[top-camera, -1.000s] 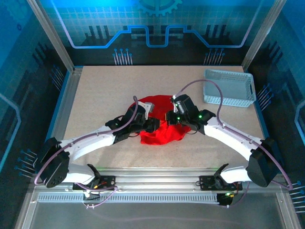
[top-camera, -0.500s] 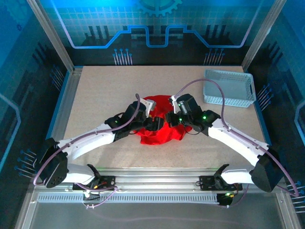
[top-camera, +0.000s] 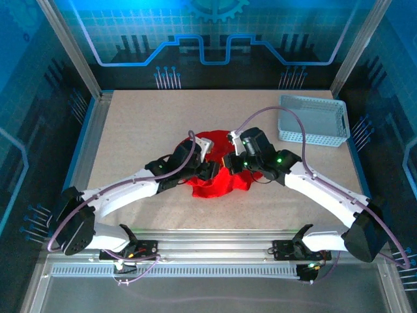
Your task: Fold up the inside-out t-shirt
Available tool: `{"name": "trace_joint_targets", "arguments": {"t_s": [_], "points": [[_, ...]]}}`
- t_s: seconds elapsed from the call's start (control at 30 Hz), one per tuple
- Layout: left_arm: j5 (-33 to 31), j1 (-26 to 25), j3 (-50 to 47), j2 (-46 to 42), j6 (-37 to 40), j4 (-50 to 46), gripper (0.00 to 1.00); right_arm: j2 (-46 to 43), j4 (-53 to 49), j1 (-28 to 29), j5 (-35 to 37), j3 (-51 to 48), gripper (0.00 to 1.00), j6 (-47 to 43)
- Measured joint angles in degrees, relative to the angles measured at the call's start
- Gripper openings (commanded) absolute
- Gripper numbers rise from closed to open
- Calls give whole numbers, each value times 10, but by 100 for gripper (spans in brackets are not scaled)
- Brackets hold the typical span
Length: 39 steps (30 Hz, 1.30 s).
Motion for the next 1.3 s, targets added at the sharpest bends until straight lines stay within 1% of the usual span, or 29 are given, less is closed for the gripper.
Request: {"name": "trace_joint_targets", "arguments": {"t_s": [0.07, 0.17, 0.27, 0.4, 0.5, 0.6, 0.67, 0.73, 0.9, 1.0, 1.07, 1.13, 1.2, 1.3], "points": [[-7, 0, 5, 2, 1, 1, 30, 0, -1, 1, 1, 0, 0, -7], [-8, 0, 11, 2, -2, 2, 10, 0, -2, 0, 10, -1, 0, -21], [10, 0, 12, 2, -2, 3, 0, -2, -1, -2, 28, -12, 4, -45], [60, 5, 13, 0, -1, 0, 0, -3, 9, -12, 61, -39, 10, -89], [107, 19, 13, -10, -7, -2, 0, -10, 20, -14, 92, -61, 16, -120], [155, 32, 13, -26, -15, -2, 0, -19, 25, -24, 113, -72, 18, -137], [184, 36, 14, -29, -16, -2, 0, -24, 30, -39, 120, -72, 26, -134], [204, 35, 15, -29, -20, -2, 0, -26, 33, -47, 123, -71, 32, -127], [224, 44, 21, -29, -42, -4, 0, -46, 22, -49, 111, -72, 37, -106], [228, 57, 27, -26, -57, 0, 0, -97, 19, -44, 90, -80, 40, -94], [229, 63, 30, -21, -63, 2, 0, -143, 19, -28, 74, -91, 41, -89], [231, 64, 31, -16, -68, 2, 0, -168, 20, -7, 57, -97, 41, -87], [233, 64, 33, -12, -71, 3, 0, -172, 20, 12, 38, -99, 39, -87], [236, 64, 34, -10, -72, 3, 0, -141, 21, 26, 23, -99, 39, -87]]}}
